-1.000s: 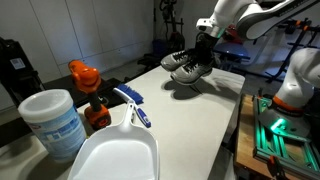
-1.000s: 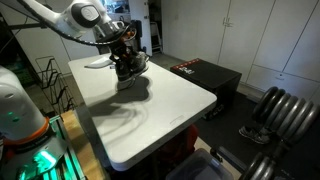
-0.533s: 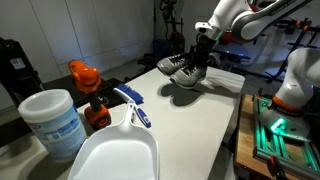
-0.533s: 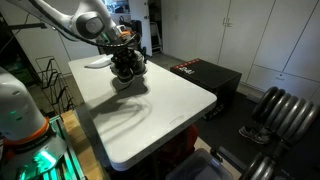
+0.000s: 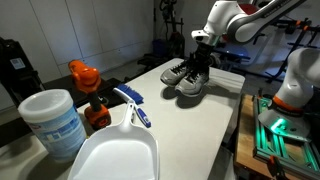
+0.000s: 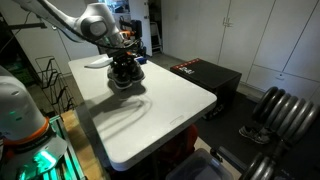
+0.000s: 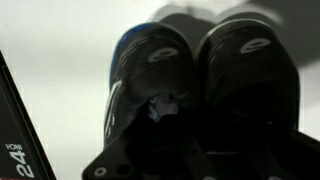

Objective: Pick up both sneakers and turn them ninety degrees anticlockwise, put the sneakers back on the table

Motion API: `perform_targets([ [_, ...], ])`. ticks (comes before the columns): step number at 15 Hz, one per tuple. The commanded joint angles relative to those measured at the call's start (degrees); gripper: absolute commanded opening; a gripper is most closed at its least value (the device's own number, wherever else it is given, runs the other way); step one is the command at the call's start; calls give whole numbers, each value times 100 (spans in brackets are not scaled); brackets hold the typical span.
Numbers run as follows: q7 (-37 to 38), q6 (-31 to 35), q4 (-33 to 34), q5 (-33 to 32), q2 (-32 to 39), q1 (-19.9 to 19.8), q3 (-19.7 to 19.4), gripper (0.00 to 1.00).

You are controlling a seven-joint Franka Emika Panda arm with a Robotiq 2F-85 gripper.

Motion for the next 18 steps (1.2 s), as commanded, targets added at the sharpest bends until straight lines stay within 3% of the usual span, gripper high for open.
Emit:
perform_targets([
  [1, -242, -193, 208, 49, 120, -122, 105, 5],
  [16, -271, 287, 252, 287, 644, -289, 125, 5],
  [17, -192, 280, 268, 232, 680, -325, 148, 46],
  [18, -295, 276, 274, 333, 688, -302, 129, 47],
])
